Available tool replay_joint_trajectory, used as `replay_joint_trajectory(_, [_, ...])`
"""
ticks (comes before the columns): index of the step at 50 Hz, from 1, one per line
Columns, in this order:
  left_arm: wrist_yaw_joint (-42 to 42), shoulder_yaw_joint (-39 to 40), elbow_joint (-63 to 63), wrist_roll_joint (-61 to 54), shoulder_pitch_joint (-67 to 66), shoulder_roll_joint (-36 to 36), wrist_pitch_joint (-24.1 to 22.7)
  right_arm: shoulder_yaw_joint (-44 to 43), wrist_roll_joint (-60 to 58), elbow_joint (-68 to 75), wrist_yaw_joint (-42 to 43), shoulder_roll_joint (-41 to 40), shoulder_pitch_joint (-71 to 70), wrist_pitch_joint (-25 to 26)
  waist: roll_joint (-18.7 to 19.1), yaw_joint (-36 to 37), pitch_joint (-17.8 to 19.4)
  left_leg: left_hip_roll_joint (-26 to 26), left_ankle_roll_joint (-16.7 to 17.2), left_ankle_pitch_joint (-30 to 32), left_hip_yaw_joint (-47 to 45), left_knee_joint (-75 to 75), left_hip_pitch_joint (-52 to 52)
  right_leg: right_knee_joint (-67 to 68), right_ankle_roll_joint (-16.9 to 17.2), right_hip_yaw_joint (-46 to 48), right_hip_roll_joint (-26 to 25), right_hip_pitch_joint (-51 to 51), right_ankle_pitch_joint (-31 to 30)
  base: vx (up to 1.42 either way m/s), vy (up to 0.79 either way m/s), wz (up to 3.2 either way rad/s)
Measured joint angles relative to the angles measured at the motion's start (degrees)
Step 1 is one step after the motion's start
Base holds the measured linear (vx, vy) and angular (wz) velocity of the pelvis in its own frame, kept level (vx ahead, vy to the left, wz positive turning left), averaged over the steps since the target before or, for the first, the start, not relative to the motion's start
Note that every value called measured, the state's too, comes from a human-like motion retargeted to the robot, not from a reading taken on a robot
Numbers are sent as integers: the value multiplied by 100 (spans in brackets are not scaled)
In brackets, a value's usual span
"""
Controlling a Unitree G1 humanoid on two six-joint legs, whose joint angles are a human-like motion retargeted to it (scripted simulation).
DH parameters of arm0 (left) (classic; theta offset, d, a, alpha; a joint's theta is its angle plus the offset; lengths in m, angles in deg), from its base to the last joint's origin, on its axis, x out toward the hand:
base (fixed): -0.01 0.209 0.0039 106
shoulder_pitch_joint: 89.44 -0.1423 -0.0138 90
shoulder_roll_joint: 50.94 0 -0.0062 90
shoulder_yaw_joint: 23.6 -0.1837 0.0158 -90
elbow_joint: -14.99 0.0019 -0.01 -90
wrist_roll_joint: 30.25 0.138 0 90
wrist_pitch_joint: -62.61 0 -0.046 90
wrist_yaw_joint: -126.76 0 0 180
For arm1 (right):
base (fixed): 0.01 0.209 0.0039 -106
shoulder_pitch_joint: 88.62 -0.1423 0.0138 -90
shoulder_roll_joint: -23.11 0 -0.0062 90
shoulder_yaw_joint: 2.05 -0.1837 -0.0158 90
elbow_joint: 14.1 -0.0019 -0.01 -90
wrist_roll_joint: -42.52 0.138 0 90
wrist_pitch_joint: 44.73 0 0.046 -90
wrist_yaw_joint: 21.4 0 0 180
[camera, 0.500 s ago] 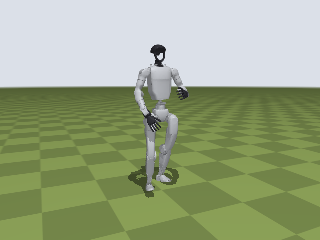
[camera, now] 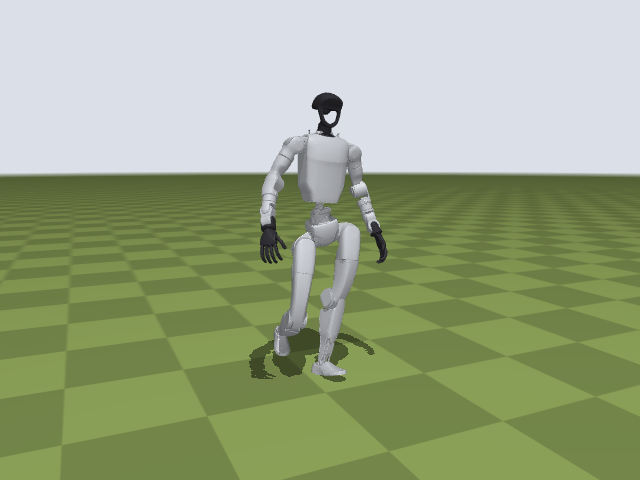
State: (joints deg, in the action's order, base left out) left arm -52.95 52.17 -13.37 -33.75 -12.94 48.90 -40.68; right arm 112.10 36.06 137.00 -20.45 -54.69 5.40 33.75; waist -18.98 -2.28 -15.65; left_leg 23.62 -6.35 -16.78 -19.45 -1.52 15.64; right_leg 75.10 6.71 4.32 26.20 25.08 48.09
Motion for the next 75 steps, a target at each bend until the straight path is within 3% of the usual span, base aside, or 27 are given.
replay_joint_trajectory(5, [-256,155,405,-84,298,-144,10,40,-24,-391,257,-90,-648,-94,618,303,-316,-870,207,151,-424,48,1096,-1446,-450,284,-1069,424,191,-45,-2,-55])
replay_joint_trajectory(12, [-531,-44,303,12,644,-365,-80,270,-93,-1147,510,-245,-1128,-303,849,67,-557,-1138,459,439,-932,-80,2105,-1905,-648,298,-1201,1365,191,-45,-10,12])
replay_joint_trajectory(18, [-634,-170,5,194,1106,-439,-125,406,-84,-1669,555,-301,-1138,-346,1022,-228,-821,-1223,525,581,-931,81,2425,-1933,-602,239,-1236,2159,-2,-33,-8,29])
replay_joint_trajectory(23, [-634,-252,-212,312,1402,-452,-100,437,-85,-1730,440,-289,-839,-289,923,-561,-937,-1297,362,106,-1085,1475,2509,-1957,-491,130,-954,2495,-179,-25,-2,45])
replay_joint_trajectory(25, [-565,-245,-304,351,1580,-317,-18,421,-59,-1674,294,-364,-746,-231,1223,-303,-629,-2524,333,-1399,-993,4333,2996,-2333,-586,403,-1602,1995,-302,-17,3,-89])
replay_joint_trajectory(28, [-504,-307,-444,388,1667,-363,-24,453,-82,-1439,176,-386,-498,-152,1422,-244,-478,-3280,272,-1961,-893,5949,2905,-2006,-649,570,-1804,2031,-261,-21,2,-39])
replay_joint_trajectory(30, [-390,-348,-588,381,1804,-365,20,423,-82,-1190,40,-392,-440,-113,1860,104,-190,-4158,361,-2404,-627,6842,2537,-2458,-811,833,-2523,1550,-407,-11,4,-85])
replay_joint_trajectory(35, [-158,-515,-932,358,1927,-547,8,376,-81,-591,-218,-392,-192,-1,2430,294,242,-5180,728,-2275,-390,7460,1284,-3038,-991,1284,-3127,884,-663,-10,4,8])
replay_joint_trajectory(40, [127,-733,-1220,350,1759,-744,-37,337,-22,-160,-394,-395,-16,42,2757,272,310,-5571,1185,-1836,-453,7044,492,-3453,-1007,1776,-3194,647,-885,-12,5,61])
replay_joint_trajectory(45, [333,-966,-1188,438,1488,-799,-56,344,69,-56,-431,-344,9,18,2836,285,240,-5578,1490,-1727,-653,6547,380,-3274,-866,2202,-2826,899,-981,-19,7,58])
replay_joint_trajectory(48, [440,-1060,-984,478,1339,-811,-20,337,139,-114,-445,-231,-72,-13,2731,259,80,-5217,1531,-1789,-811,6079,499,-3168,-756,2339,-2415,1210,-1024,-22,9,62])
replay_joint_trajectory(50, [510,-1082,-776,480,1306,-816,2,318,201,-204,-469,-115,-172,-16,2563,167,-121,-4667,1474,-1805,-933,5476,603,-3122,-684,2347,-2017,1543,-1026,-24,12,71])
replay_joint_trajectory(53, [552,-1097,-540,488,1139,-769,66,304,236,-329,-444,-40,-235,-46,2493,183,-111,-4557,1493,-2014,-968,5479,802,-2729,-557,2393,-1654,1880,-1084,-31,14,47])
replay_joint_trajectory(55, [611,-1054,-332,463,1195,-740,67,255,269,-486,-475,94,-350,-30,2242,-24,-338,-3713,1332,-1910,-1070,4482,829,-2715,-480,2288,-1156,2296,-1075,-24,18,99])
replay_joint_trajectory(57, [613,-1054,-230,475,1092,-706,88,252,256,-555,-450,122,-350,-47,2153,-38,-299,-3670,1315,-2009,-1141,4601,962,-2415,-406,2256,-845,2518,-1118,-34,18,52])
replay_joint_trajectory(63, [592,-970,-81,480,1129,-459,27,143,178,-894,-449,202,-432,-55,1854,-324,-325,-2851,1050,-2250,-1187,3961,1141,-2035,-394,1877,-191,3175,-677,-25,22,62])
replay_joint_trajectory(69, [597,-858,-150,378,1120,-239,-38,153,51,-1100,-582,134,-419,-32,1441,-681,-231,-1908,774,-1997,-1007,2996,845,-1252,-419,1107,119,3537,-435,-11,22,63])
replay_joint_trajectory(75, [686,-758,-377,314,1053,-116,-74,321,-84,-1227,-804,85,-403,-60,921,-984,-17,-986,561,-1491,-713,1650,-21,-354,-370,242,-85,3510,-229,0,18,41])
